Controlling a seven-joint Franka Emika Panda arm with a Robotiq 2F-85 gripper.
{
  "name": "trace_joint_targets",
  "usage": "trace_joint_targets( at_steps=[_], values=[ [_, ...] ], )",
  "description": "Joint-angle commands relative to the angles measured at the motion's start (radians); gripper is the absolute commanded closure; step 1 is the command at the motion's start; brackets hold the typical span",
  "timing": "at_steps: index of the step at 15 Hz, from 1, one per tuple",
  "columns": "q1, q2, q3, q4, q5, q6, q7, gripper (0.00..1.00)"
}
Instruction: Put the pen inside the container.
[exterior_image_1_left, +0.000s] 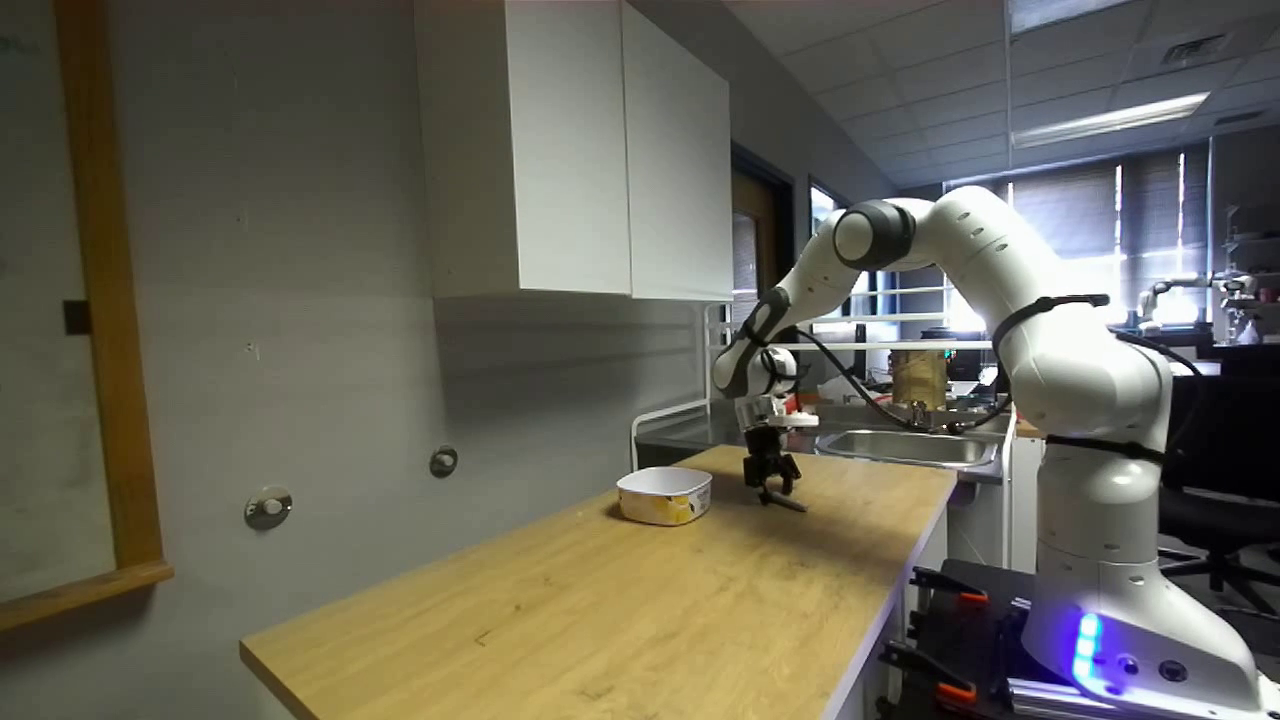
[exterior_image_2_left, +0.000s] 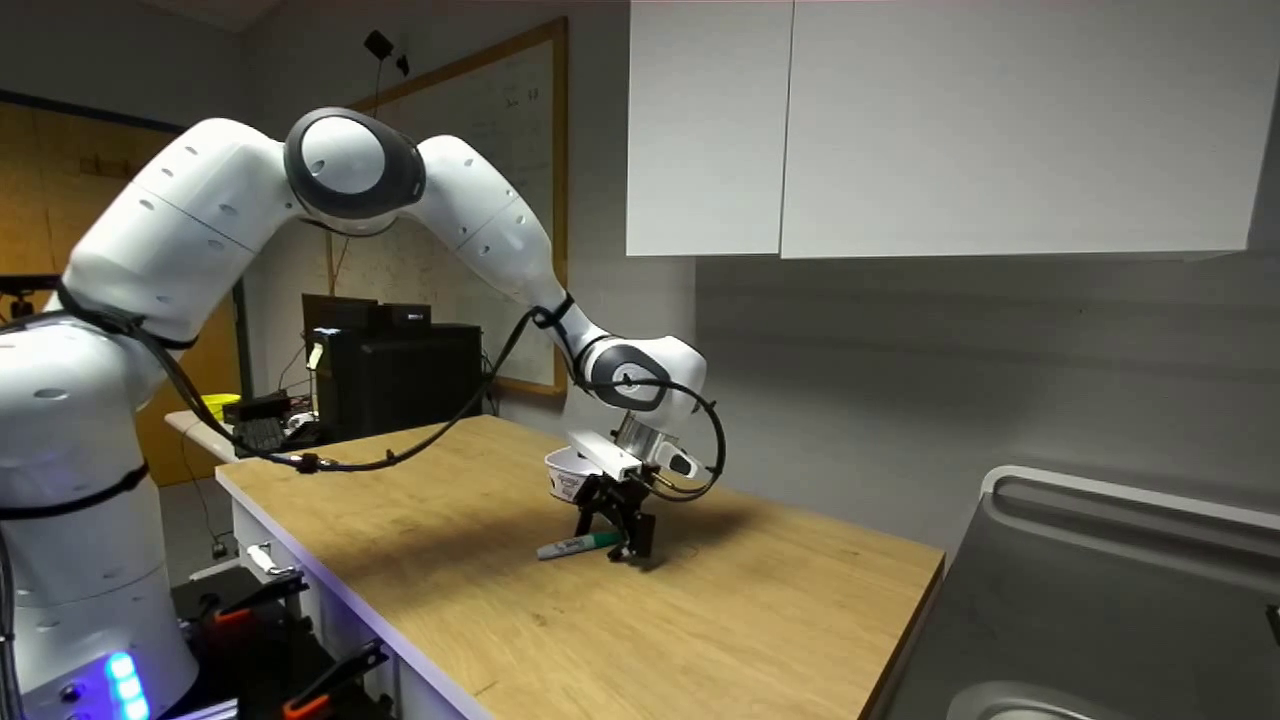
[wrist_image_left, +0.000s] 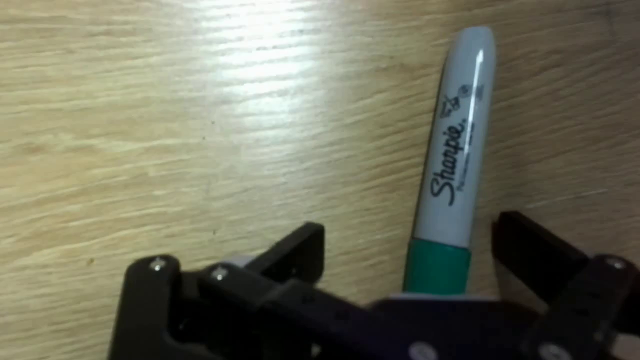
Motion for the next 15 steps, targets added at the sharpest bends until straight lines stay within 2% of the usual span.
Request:
trace_joint_targets(
  at_steps=[1,5,10,12,13,14,15],
  values=[
    [0.01,-0.081,0.0,-0.11,-0.011,0.045,0.024,0.31],
    [0.017,-0.157,-0.007,-0.174,-0.016,0.056,0.032,0.65],
    [0.022,-0.212,-0.014,-0.229,-0.02,0.05,0.043,0.98],
    [0.025,-0.224,-0.017,-0.235,-0.023,0.045,0.046,0.96],
    [0.028,-0.228,-0.019,-0.235,-0.03,0.042,0.05,1.0],
    [0.032,-0.227,-0.02,-0.234,-0.038,0.038,0.051,0.76],
    [0.037,-0.224,-0.021,-0.233,-0.05,0.037,0.053,0.69]
  ],
)
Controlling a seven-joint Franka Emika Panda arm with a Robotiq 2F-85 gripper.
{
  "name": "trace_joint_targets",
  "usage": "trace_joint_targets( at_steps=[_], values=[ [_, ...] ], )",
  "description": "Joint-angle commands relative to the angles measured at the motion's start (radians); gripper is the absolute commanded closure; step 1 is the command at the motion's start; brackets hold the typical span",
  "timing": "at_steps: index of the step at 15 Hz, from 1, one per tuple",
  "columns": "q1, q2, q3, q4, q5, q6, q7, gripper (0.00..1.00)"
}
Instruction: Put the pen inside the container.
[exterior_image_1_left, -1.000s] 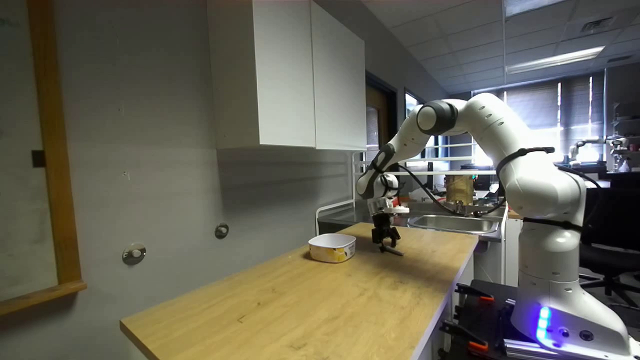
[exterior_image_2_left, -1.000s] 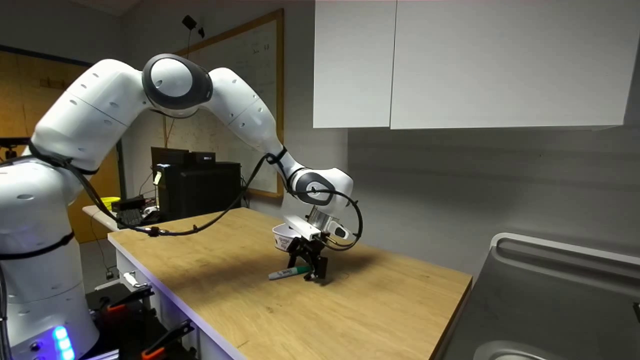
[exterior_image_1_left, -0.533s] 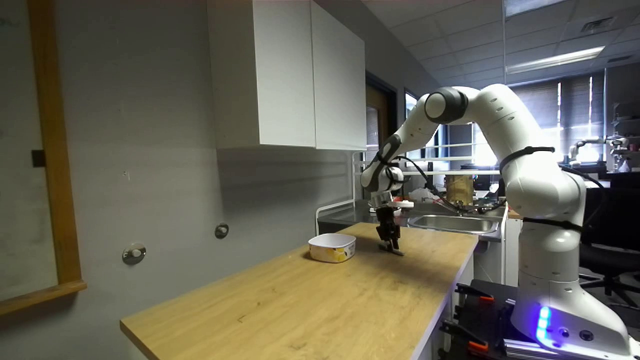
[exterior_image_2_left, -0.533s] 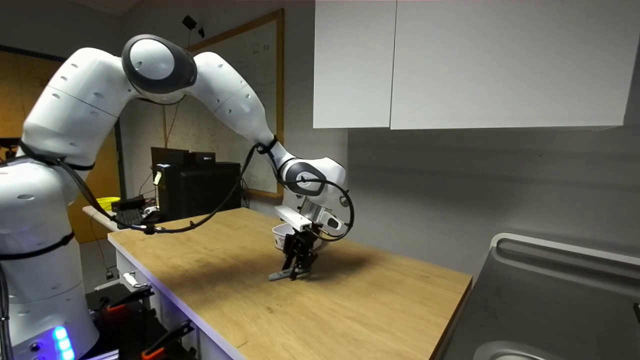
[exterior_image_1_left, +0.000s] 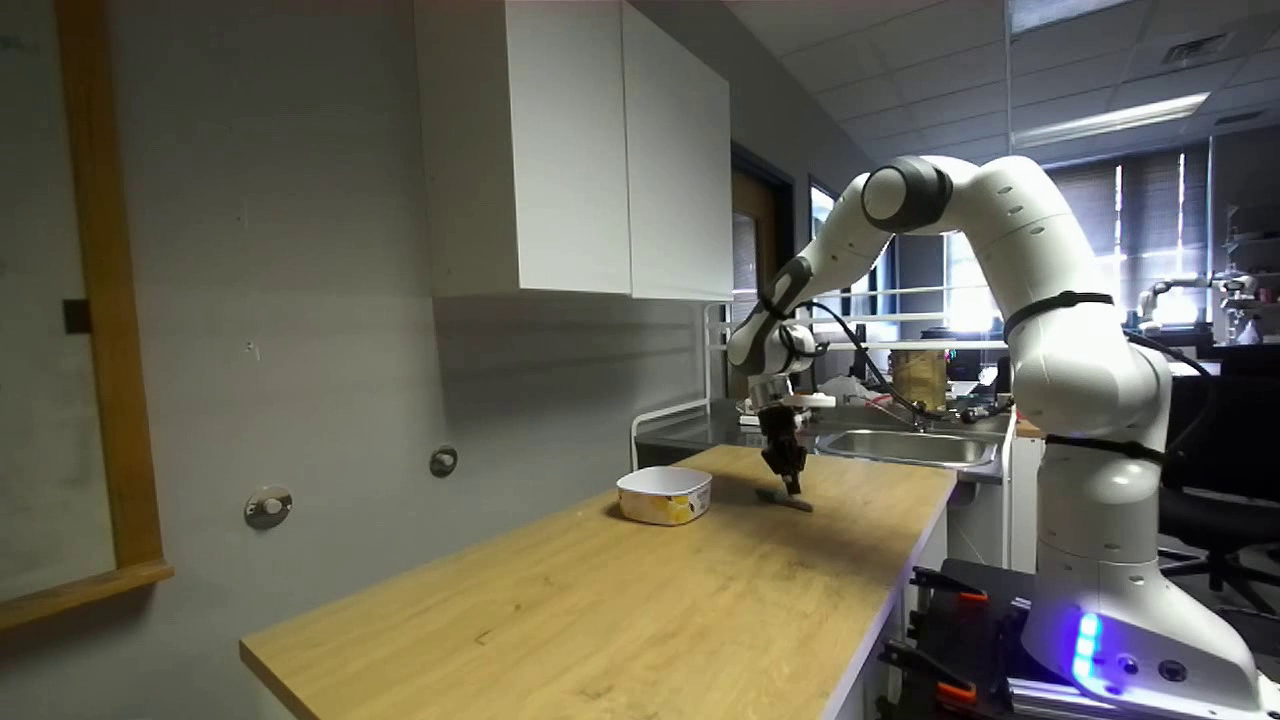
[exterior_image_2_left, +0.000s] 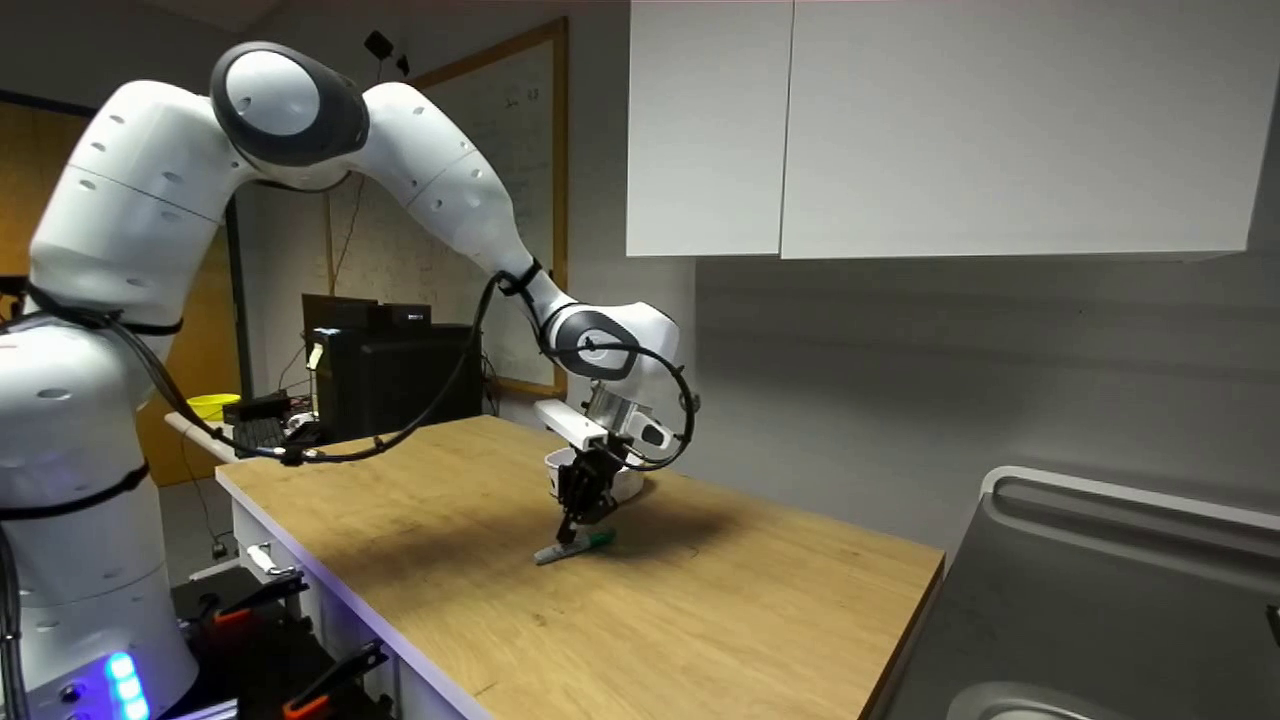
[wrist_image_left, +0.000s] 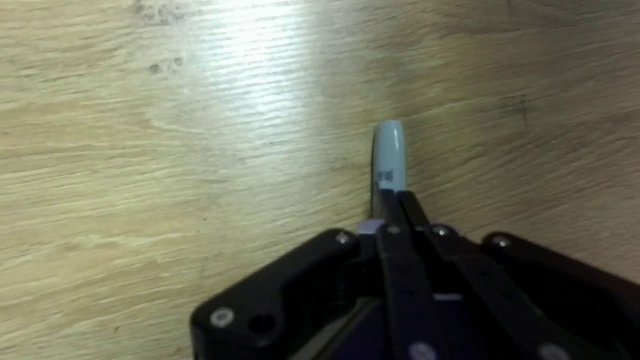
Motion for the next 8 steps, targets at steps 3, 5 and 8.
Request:
trace_joint_targets(
  at_steps=[3,5,8],
  values=[
    [0.04,-0.003,-0.009,-0.019,-0.075,-0.002,0.044,0.58],
    [0.052,0.005,-0.006,-0.012,-0.093,-0.008,0.052,0.42],
    [0.069,-0.004,0.0,-0.018,-0.108,-0.02,0.052,0.2]
  ],
)
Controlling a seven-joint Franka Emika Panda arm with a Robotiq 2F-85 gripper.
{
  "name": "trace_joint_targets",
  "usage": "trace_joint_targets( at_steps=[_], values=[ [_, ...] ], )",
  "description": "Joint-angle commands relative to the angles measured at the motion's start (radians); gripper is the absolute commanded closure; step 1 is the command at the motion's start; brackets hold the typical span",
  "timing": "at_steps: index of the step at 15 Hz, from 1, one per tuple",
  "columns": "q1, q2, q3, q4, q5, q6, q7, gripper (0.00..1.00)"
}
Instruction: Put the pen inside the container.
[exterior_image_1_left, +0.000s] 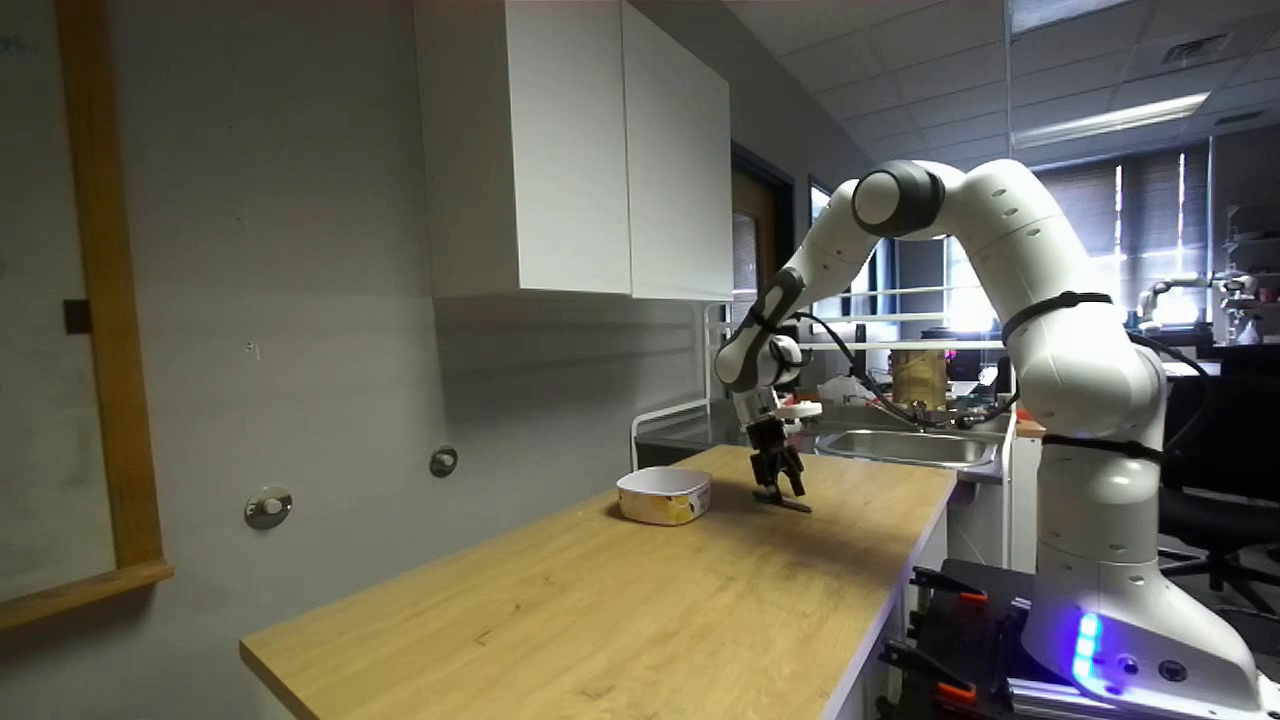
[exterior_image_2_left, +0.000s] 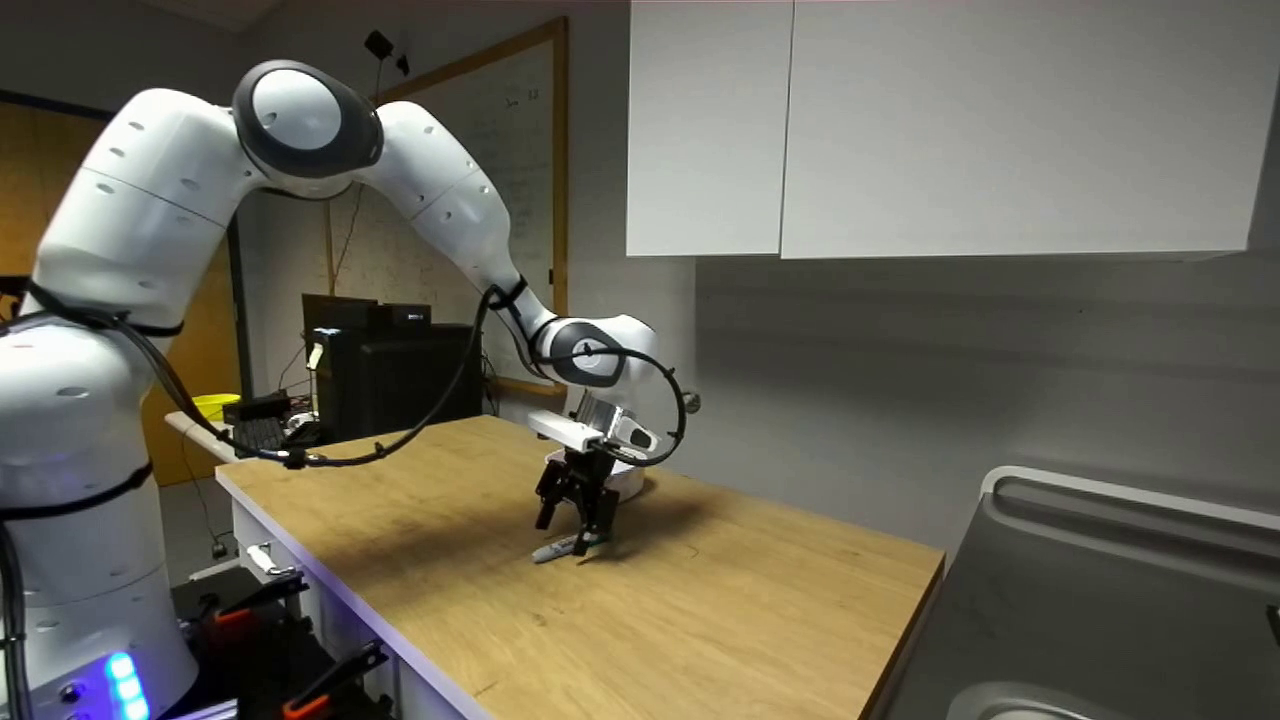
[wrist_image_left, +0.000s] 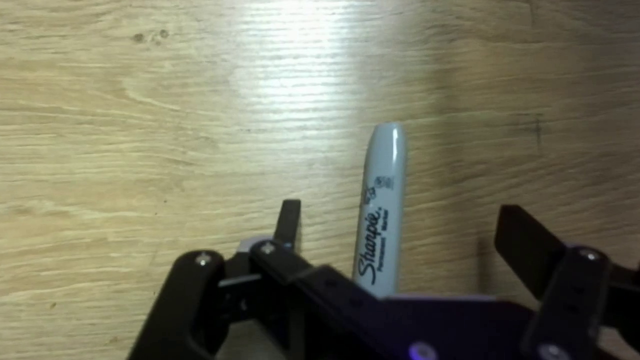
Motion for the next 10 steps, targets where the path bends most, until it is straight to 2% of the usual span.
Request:
trace_joint_targets(
  at_steps=[1,10],
  values=[
    [-0.009,0.031,0.003,0.023,-0.013,0.006,-0.004,0.25],
    [-0.018,0.022,-0.002,0.031,-0.027,0.004,-0.002,0.93]
  ],
)
